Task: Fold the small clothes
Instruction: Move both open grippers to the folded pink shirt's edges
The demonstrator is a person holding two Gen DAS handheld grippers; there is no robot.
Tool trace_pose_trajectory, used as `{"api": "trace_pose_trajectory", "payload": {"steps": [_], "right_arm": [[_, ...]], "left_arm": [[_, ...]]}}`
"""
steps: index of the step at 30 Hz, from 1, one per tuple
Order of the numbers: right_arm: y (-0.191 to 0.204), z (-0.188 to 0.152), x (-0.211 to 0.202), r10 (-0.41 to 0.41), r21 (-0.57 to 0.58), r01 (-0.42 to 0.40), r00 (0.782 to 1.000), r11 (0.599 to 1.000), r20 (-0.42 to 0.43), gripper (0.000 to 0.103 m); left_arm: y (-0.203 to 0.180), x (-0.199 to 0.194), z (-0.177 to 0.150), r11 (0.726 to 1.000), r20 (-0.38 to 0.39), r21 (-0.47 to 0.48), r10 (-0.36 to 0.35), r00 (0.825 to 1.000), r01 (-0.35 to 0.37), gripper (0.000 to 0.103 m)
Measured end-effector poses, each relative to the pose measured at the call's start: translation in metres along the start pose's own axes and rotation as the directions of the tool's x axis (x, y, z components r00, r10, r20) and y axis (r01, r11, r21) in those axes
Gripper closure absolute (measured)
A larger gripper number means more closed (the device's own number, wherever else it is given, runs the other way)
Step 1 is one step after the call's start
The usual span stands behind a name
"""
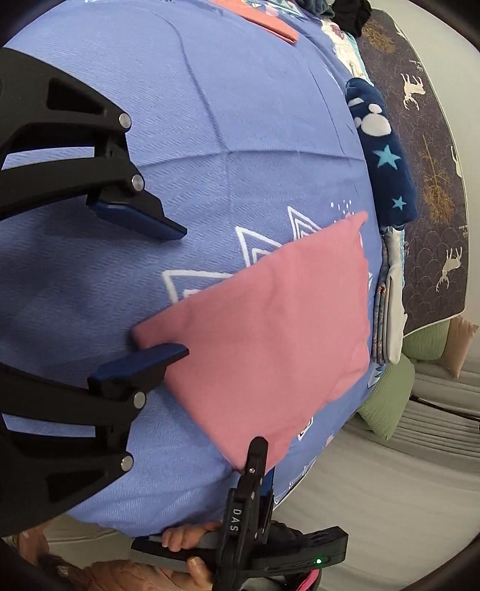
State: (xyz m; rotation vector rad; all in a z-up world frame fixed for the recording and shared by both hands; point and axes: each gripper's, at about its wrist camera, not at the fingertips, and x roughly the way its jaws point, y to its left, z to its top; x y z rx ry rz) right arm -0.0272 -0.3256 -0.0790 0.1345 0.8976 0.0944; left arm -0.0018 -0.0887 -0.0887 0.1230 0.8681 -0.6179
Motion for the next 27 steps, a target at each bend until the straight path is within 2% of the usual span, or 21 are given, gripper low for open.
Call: {"api": "trace_pose_trajectory", "payload": {"steps": [3, 5, 8, 10, 13, 17, 19, 23, 27], "right_arm": [[-0.006, 0.003, -0.011, 0.041, 0.062, -0.040, 0.999, 0.997, -0.008, 0.047], [-0.011, 0.007, -0.017, 0.060, 0.078, -0.060, 0.998, 0.995, -0.001, 0.042], [-0.013, 0.020, -0.024, 0.012, 0.059, -0.014, 0.999, 0.998, 0.032, 0.039], [-0.013, 0.030, -0.027, -0.005, 0.047, 0.002, 0.998, 0.999, 0.063, 0.035], [-0.015, 0.047, -0.021, 0.014, 0.036, -0.017, 0.997, 0.999, 0.073, 0.031], [-0.018, 0.060, -0.008, 0.008, 0.044, -0.011, 0.998, 0.999, 0.063, 0.030], [-0.019, 0.066, -0.001, 0.004, 0.032, -0.006, 0.998, 0.999, 0.058, 0.030], [-0.016, 0.075, 0.010, -0.015, -0.014, 0.016, 0.999, 1.000, 0.046, 0.029], [-0.019, 0.081, 0.026, -0.001, -0.024, 0.001, 1.000, 1.000, 0.020, 0.027]], "left_arm": [[0.002, -0.016, 0.005, 0.999, 0.033, -0.009, -0.048, 0.998, 0.048, 0.045], [0.007, -0.024, 0.013, 0.999, 0.084, -0.022, -0.045, 0.995, 0.047, 0.044], [0.014, -0.025, 0.026, 0.998, 0.125, -0.041, -0.043, 0.991, 0.049, 0.044], [0.024, -0.015, 0.038, 0.996, 0.121, -0.079, -0.035, 0.992, 0.044, 0.044], [0.035, 0.008, 0.053, 0.992, 0.075, -0.117, -0.046, 0.996, 0.054, 0.044], [0.041, 0.033, 0.069, 0.992, 0.031, -0.120, -0.037, 0.999, 0.040, 0.044], [0.044, 0.041, 0.073, 0.992, 0.024, -0.116, -0.043, 0.999, 0.045, 0.040], [0.050, 0.058, 0.083, 0.985, 0.012, -0.138, -0.100, 0.995, 0.101, 0.036], [0.054, 0.073, 0.094, 0.978, 0.006, -0.150, -0.144, 0.990, 0.143, 0.033]]}}
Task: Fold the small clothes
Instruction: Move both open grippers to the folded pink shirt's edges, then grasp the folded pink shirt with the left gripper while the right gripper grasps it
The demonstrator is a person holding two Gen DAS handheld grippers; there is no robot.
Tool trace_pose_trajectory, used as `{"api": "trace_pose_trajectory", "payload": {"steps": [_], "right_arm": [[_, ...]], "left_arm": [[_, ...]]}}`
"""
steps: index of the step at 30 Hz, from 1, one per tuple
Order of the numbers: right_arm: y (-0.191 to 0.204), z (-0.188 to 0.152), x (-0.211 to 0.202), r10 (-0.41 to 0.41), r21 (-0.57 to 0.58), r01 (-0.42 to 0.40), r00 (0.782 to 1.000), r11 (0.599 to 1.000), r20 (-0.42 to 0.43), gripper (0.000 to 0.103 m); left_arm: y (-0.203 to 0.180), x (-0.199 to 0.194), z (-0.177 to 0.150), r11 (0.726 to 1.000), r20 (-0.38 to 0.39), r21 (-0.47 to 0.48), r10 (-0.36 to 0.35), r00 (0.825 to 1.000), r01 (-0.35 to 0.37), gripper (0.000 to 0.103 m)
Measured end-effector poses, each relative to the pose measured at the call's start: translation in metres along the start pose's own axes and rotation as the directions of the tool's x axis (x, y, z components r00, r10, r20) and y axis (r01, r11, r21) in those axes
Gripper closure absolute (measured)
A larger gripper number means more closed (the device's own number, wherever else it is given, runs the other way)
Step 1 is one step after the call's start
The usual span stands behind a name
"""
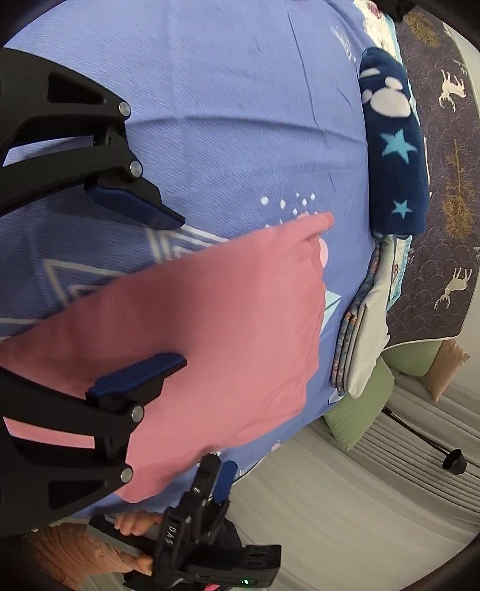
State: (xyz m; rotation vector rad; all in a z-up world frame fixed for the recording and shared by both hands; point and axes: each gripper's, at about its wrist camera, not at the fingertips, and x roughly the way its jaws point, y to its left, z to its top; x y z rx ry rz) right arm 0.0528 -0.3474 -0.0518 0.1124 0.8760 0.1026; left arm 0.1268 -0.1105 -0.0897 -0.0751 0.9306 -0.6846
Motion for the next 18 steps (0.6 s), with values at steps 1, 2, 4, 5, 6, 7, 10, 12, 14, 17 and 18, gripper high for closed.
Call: {"api": "trace_pose_trajectory", "payload": {"steps": [1, 2, 4, 5, 6, 7, 10, 12, 14, 17, 18], "right_arm": [[-0.001, 0.001, 0.003, 0.003, 0.002, -0.003, 1.000, 1.000, -0.005, 0.027], [-0.003, 0.003, 0.008, 0.007, 0.005, -0.007, 1.000, 1.000, -0.014, 0.027], [-0.004, 0.005, 0.014, 0.016, 0.004, -0.016, 1.000, 1.000, -0.024, 0.027], [-0.005, 0.007, 0.018, 0.024, 0.001, -0.024, 0.999, 1.000, -0.031, 0.027], [-0.004, 0.007, 0.020, 0.031, -0.001, -0.031, 0.999, 1.000, -0.036, 0.027], [-0.004, 0.009, 0.024, 0.042, -0.005, -0.042, 0.998, 0.999, -0.042, 0.027], [-0.005, 0.013, 0.033, 0.080, 0.001, -0.080, 0.995, 0.997, -0.060, 0.027], [-0.008, 0.015, 0.038, 0.106, 0.019, -0.105, 0.992, 0.994, -0.072, 0.026], [-0.010, 0.018, 0.043, 0.128, 0.027, -0.126, 0.989, 0.992, -0.078, 0.025], [-0.011, 0.021, 0.046, 0.155, 0.026, -0.153, 0.985, 0.988, -0.078, 0.024], [-0.010, 0.021, 0.048, 0.169, 0.027, -0.167, 0.983, 0.986, -0.078, 0.023]], "left_arm": [[0.001, 0.003, 0.004, 1.000, -0.005, 0.005, -0.007, 1.000, 0.007, 0.033], [0.001, 0.005, 0.007, 1.000, -0.008, 0.011, -0.012, 1.000, 0.012, 0.033], [0.001, 0.010, 0.012, 1.000, -0.015, 0.023, -0.017, 1.000, 0.017, 0.033], [0.001, 0.011, 0.014, 0.999, -0.018, 0.029, -0.018, 1.000, 0.019, 0.033], [0.001, 0.014, 0.017, 0.999, -0.021, 0.038, -0.019, 1.000, 0.019, 0.032], [0.001, 0.017, 0.019, 0.999, -0.024, 0.043, -0.020, 1.000, 0.021, 0.032], [0.002, 0.022, 0.024, 0.998, -0.029, 0.052, -0.032, 0.999, 0.033, 0.032], [0.004, 0.026, 0.028, 0.997, -0.032, 0.054, -0.046, 0.998, 0.048, 0.032], [0.007, 0.028, 0.030, 0.996, -0.035, 0.049, -0.067, 0.997, 0.068, 0.031], [0.010, 0.031, 0.032, 0.993, -0.042, 0.036, -0.108, 0.993, 0.110, 0.023], [0.010, 0.031, 0.032, 0.991, -0.043, 0.034, -0.130, 0.991, 0.132, 0.018]]}}
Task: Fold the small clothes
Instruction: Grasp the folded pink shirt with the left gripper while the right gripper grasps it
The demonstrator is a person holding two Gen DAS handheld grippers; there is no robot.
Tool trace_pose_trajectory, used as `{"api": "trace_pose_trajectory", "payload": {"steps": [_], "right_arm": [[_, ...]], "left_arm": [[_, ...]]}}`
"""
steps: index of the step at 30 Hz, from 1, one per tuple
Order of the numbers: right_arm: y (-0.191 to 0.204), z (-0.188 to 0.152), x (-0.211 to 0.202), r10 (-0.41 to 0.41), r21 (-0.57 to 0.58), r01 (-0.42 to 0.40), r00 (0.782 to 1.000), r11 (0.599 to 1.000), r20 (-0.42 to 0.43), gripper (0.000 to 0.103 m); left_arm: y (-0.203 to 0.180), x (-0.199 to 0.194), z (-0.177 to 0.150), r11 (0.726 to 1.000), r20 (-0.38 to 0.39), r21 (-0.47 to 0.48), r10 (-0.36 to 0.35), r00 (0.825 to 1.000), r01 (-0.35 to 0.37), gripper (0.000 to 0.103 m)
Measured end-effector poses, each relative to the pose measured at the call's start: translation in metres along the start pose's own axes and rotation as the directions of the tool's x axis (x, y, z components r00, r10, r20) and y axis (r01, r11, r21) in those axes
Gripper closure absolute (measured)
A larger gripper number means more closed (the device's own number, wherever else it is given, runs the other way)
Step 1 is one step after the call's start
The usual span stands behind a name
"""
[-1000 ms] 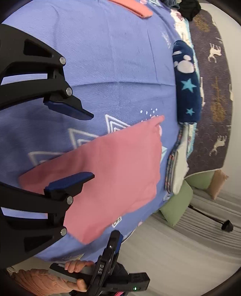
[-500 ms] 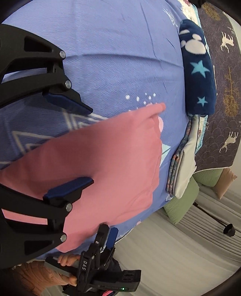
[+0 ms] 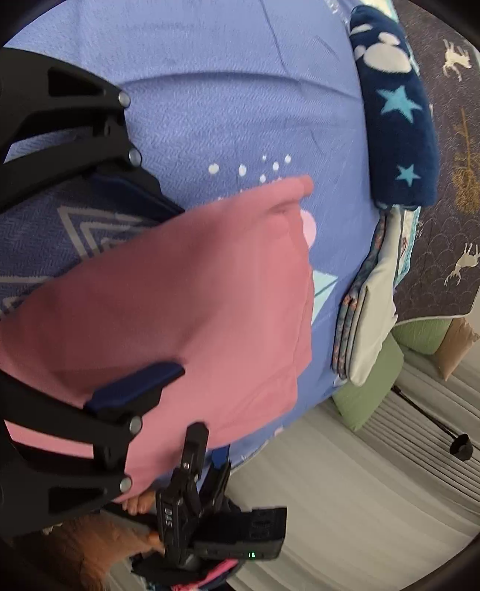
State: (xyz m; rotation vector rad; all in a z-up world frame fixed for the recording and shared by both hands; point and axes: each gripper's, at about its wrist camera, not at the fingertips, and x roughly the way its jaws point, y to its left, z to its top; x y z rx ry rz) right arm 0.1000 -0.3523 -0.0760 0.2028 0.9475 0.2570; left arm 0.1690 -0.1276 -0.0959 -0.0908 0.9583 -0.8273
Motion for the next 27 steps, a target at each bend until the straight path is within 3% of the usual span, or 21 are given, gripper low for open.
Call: {"api": "trace_pose_trajectory", "payload": {"steps": [8, 11, 12, 13, 14, 15, 16, 17, 18, 19, 23, 27], "right_arm": [[0.000, -0.007, -0.006, 0.140, -0.006, -0.141, 0.990, 0.990, -0.023, 0.023], [0.001, -0.011, -0.010, 0.177, -0.030, -0.178, 0.983, 0.984, -0.049, 0.023], [0.001, -0.008, -0.005, 0.173, -0.028, -0.175, 0.983, 0.984, -0.058, 0.023], [0.002, -0.003, 0.000, 0.168, -0.022, -0.170, 0.984, 0.985, -0.059, 0.026], [0.004, 0.002, 0.006, 0.164, -0.022, -0.165, 0.985, 0.986, -0.051, 0.030], [0.005, 0.007, 0.011, 0.158, -0.027, -0.159, 0.986, 0.987, -0.045, 0.043], [0.007, 0.012, 0.017, 0.141, -0.018, -0.142, 0.989, 0.990, -0.042, 0.057], [0.007, 0.014, 0.019, 0.138, 0.000, -0.139, 0.990, 0.990, -0.039, 0.065], [0.009, 0.016, 0.017, 0.140, 0.015, -0.139, 0.990, 0.990, -0.030, 0.075], [0.011, 0.016, 0.013, 0.129, 0.006, -0.128, 0.992, 0.992, -0.017, 0.078], [0.040, 0.011, -0.018, 0.020, -0.092, -0.012, 0.996, 0.996, 0.086, 0.079], [0.069, 0.007, -0.068, -0.060, -0.141, 0.097, 0.968, 0.985, 0.244, 0.079]], "left_arm": [[-0.005, -0.015, -0.017, 0.998, -0.032, 0.033, -0.052, 0.998, 0.053, 0.016], [-0.010, -0.003, -0.010, 0.997, -0.031, 0.076, -0.018, 0.999, 0.021, 0.024], [-0.011, 0.001, -0.007, 0.997, -0.025, 0.071, -0.012, 1.000, 0.013, 0.031], [-0.011, 0.005, -0.002, 0.998, -0.017, 0.061, -0.006, 1.000, 0.007, 0.047], [-0.010, 0.008, 0.002, 0.999, -0.011, 0.044, 0.003, 1.000, -0.003, 0.054], [-0.009, 0.007, 0.004, 1.000, -0.006, 0.027, 0.007, 1.000, -0.007, 0.064], [-0.010, 0.005, 0.005, 1.000, 0.002, 0.015, 0.013, 1.000, -0.013, 0.069], [-0.014, -0.001, 0.006, 0.999, 0.024, 0.020, 0.033, 0.999, -0.033, 0.076], [-0.019, -0.006, 0.006, 0.998, 0.043, 0.036, 0.044, 0.998, -0.046, 0.079], [-0.026, -0.013, 0.006, 0.997, 0.068, 0.057, 0.052, 0.996, -0.056, 0.079], [-0.064, -0.046, 0.008, 0.980, 0.181, 0.162, 0.083, 0.980, -0.113, 0.080], [-0.104, -0.083, 0.013, 0.957, 0.285, 0.238, 0.092, 0.954, -0.163, 0.081]]}}
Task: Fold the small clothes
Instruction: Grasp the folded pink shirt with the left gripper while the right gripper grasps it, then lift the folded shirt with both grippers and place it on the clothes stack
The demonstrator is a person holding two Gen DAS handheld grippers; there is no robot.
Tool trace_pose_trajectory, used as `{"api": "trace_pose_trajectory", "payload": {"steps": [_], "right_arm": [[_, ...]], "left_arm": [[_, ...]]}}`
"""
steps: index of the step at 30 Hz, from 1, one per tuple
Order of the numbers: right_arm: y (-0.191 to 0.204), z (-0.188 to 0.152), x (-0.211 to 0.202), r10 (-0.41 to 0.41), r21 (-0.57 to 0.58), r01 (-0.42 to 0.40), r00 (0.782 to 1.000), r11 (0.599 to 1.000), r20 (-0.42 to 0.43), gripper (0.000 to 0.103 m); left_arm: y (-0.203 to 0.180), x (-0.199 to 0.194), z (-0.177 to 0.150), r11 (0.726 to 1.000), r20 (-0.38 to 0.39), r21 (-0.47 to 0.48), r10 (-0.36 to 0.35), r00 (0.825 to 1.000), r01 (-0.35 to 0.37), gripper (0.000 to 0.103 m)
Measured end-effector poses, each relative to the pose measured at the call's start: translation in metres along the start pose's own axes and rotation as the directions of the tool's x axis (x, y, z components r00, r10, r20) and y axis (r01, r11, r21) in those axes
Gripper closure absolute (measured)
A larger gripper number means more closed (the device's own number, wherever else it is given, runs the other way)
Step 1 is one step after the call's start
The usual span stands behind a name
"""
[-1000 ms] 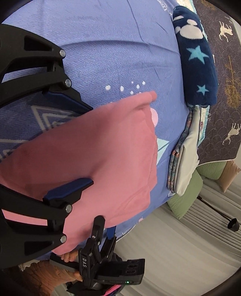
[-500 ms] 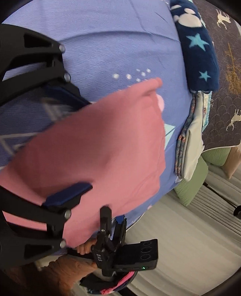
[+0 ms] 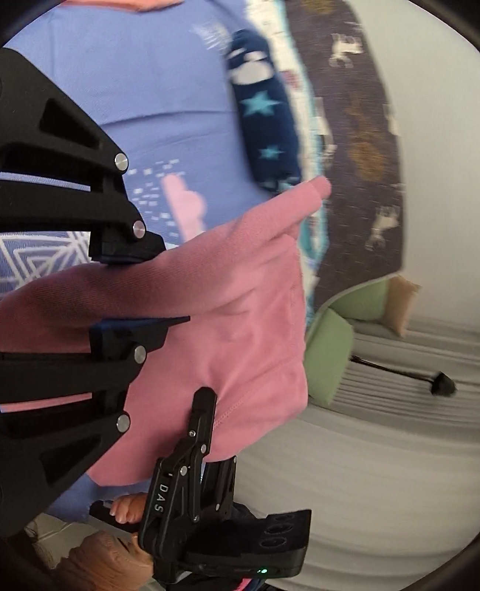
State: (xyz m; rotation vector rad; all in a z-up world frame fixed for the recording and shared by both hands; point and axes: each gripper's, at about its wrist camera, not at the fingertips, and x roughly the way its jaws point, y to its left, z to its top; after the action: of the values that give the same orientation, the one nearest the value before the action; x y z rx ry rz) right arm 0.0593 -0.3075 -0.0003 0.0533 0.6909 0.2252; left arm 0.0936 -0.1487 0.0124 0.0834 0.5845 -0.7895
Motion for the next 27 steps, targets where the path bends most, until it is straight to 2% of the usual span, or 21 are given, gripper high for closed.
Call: {"api": "trace_pose_trajectory", "payload": {"steps": [2, 6, 9, 12, 17, 21, 27], "right_arm": [[0.006, 0.005, -0.022, -0.033, -0.014, 0.034, 0.998, 0.999, 0.062, 0.079], [0.020, 0.021, -0.064, -0.128, -0.052, 0.140, 0.973, 0.989, 0.192, 0.080], [0.025, 0.041, -0.088, -0.189, -0.070, 0.216, 0.943, 0.974, 0.274, 0.080], [0.023, 0.068, -0.104, -0.254, -0.088, 0.301, 0.903, 0.950, 0.347, 0.079], [0.004, 0.105, -0.111, -0.290, -0.070, 0.342, 0.874, 0.937, 0.390, 0.079], [-0.011, 0.134, -0.100, -0.321, -0.078, 0.383, 0.853, 0.920, 0.411, 0.079], [-0.033, 0.168, -0.065, -0.348, -0.085, 0.413, 0.846, 0.907, 0.404, 0.079]], "left_arm": [[-0.010, -0.015, 0.012, 1.000, 0.045, 0.019, 0.002, 0.999, -0.003, 0.081], [-0.031, -0.036, 0.047, 0.998, 0.142, 0.068, 0.008, 0.990, -0.017, 0.082], [-0.045, -0.040, 0.077, 0.993, 0.191, 0.112, 0.020, 0.981, -0.042, 0.081], [-0.051, -0.033, 0.111, 0.990, 0.211, 0.127, 0.036, 0.977, -0.064, 0.081], [-0.057, -0.016, 0.145, 0.982, 0.243, 0.151, 0.078, 0.967, -0.117, 0.081], [-0.053, 0.009, 0.168, 0.979, 0.244, 0.145, 0.108, 0.964, -0.146, 0.081], [-0.040, 0.048, 0.187, 0.977, 0.240, 0.124, 0.139, 0.961, -0.172, 0.081]]}}
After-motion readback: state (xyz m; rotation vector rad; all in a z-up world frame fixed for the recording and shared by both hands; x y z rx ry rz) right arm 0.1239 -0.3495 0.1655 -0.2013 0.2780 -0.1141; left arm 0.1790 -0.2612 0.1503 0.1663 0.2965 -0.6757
